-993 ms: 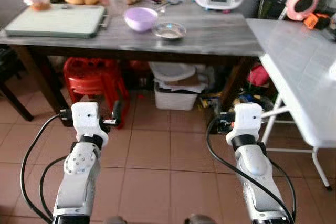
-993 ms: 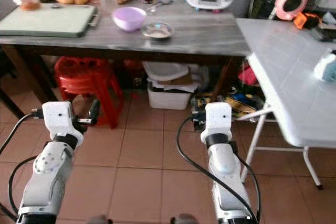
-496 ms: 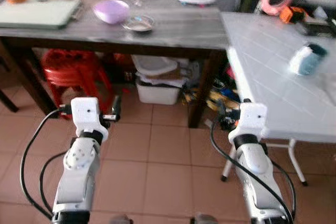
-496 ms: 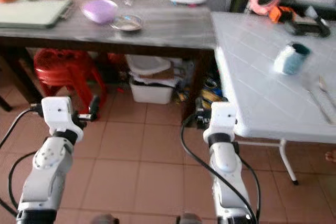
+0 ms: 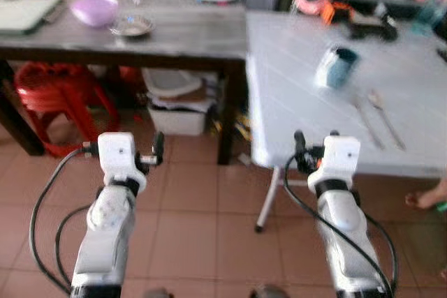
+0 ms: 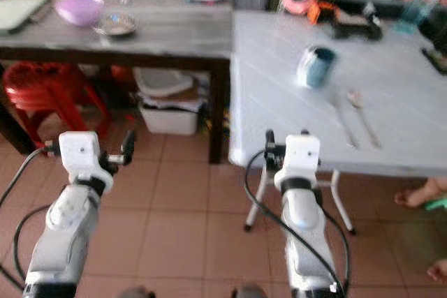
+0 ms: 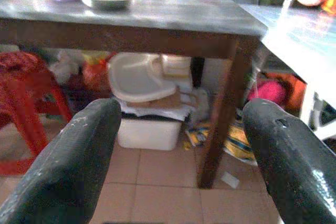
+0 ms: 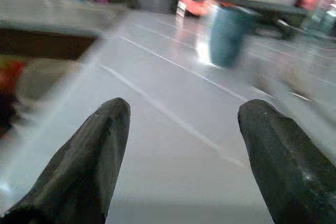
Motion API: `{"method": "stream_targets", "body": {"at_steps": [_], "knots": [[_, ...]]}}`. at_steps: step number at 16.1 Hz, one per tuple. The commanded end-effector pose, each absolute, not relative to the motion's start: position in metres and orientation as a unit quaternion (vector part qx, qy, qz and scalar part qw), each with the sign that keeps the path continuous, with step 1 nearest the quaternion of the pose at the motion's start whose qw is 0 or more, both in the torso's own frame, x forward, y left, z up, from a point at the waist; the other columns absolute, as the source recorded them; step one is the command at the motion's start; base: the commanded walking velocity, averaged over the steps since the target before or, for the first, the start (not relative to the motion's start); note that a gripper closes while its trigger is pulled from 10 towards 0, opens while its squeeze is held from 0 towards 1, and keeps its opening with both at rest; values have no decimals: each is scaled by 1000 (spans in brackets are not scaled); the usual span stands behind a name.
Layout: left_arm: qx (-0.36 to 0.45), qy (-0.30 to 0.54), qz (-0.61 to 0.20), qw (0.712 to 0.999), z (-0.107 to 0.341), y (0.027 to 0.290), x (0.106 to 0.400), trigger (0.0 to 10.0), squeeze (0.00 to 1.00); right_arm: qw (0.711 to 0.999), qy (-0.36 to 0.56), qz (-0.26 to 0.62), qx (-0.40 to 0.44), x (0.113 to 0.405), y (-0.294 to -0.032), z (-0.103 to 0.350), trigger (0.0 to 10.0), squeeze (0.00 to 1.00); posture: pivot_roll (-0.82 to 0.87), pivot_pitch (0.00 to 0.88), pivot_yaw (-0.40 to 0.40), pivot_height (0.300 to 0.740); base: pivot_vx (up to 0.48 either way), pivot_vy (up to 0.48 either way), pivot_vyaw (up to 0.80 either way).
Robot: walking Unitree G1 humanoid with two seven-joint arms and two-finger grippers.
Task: Setting the table
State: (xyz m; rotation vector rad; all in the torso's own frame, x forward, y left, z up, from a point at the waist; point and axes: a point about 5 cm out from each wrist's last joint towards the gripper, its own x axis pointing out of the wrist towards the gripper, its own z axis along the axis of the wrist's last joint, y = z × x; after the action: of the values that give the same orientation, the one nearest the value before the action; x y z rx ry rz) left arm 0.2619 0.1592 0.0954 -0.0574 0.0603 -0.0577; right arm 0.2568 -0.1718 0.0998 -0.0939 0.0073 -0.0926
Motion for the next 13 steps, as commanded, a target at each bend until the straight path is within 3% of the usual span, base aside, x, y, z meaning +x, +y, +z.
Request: {"method": "stream_targets", "body": {"at_steps": [1,6,11,13], "knots": [[-25,25,-39,999,99,156,264,10000,0,997,-1,-57,-45,258,-176,103,10000,0,-5,0,-3,740,0,-458,0],[-28,25,-42,998,101,154,267,10000,0,998,1,-59,-35,261,-176,104,10000,0,-3,0,-6,740,0,-448,0],[-50,8,-70,996,106,148,263,10000,0,998,-1,-51,-34,262,-172,104,10000,0,-2,0,-8,740,0,0,0],[-55,3,-75,996,109,148,266,10000,0,998,0,-52,-28,267,-171,105,10000,0,3,0,-6,740,407,0,0]]}}
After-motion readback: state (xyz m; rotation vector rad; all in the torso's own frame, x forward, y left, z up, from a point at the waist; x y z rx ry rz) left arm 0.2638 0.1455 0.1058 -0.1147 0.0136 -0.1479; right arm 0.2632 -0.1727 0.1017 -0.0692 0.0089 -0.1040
